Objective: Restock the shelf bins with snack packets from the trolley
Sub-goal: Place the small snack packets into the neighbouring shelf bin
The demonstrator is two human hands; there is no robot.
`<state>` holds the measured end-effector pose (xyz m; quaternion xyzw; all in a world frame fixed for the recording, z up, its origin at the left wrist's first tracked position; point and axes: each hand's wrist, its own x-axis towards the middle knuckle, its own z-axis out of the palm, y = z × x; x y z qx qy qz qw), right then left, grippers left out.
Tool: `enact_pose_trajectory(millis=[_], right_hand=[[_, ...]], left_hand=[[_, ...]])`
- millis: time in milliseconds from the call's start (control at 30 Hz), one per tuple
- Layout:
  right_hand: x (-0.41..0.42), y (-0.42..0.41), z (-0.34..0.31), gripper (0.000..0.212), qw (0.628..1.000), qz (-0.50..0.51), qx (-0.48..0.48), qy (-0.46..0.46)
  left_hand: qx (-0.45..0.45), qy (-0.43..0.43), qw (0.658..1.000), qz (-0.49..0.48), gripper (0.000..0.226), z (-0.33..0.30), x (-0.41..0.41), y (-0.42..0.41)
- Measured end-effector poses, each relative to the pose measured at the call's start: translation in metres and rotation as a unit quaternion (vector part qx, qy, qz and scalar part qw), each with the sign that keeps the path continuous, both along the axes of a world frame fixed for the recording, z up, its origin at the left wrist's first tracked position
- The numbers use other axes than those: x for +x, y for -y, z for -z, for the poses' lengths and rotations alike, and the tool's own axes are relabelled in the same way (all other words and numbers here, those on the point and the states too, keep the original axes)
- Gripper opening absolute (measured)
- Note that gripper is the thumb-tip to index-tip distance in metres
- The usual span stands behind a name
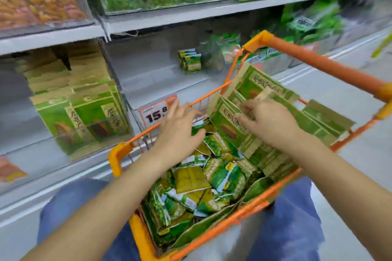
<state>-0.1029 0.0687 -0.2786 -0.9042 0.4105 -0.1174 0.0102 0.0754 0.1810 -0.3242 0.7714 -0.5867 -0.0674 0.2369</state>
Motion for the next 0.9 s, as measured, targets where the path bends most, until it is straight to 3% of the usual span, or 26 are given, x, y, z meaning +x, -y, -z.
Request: enact_pose_trajectory(millis=[167, 300, 433, 567, 733, 800, 833, 867, 900], right_hand=[[0.023, 0.004, 0.008, 0.053, 0.996, 0.019, -0.048, -0.071], [0.035, 0.010, 0.007, 0.034, 0.997, 0.043, 0.059, 0.025], [0.040, 0.007, 0.009, 0.041, 0.999, 0.050, 0.013, -0.018], [0.044, 0.003, 0.004, 0.029, 0.999, 0.037, 0.027, 0.029], [0.047, -0.001, 0.015, 0.058, 0.991, -0.004, -0.061, -0.119], [0.047, -0.001, 0.005, 0.056, 0.997, -0.019, -0.063, -0.036], [0.048, -0.002, -0.003, 0.053, 0.998, -0.022, -0.022, 0.048], [0.049, -0.007, -0.012, 0.051, 0.985, -0.036, 0.060, 0.160], [0.052, -0.012, -0.021, 0.051, 0.948, -0.060, 0.166, 0.265]], left_hand=[[-0.031, -0.043, 0.999, -0.011, 0.040, 0.004, -0.009, -0.007], [-0.096, -0.081, 0.991, -0.038, 0.035, -0.011, -0.001, -0.015], [-0.103, -0.082, 0.991, -0.037, 0.031, -0.017, 0.005, -0.020], [-0.120, -0.100, 0.987, -0.047, 0.033, -0.013, 0.005, -0.022], [-0.103, -0.122, 0.986, -0.054, 0.028, -0.011, 0.007, -0.028], [-0.118, -0.158, 0.979, -0.059, 0.025, -0.014, 0.013, -0.032], [-0.126, -0.211, 0.967, -0.075, 0.023, -0.019, 0.016, -0.035], [-0.121, -0.292, 0.944, -0.094, 0.023, -0.028, 0.019, -0.039], [-0.108, -0.395, 0.907, -0.102, 0.026, -0.037, 0.023, -0.043]])
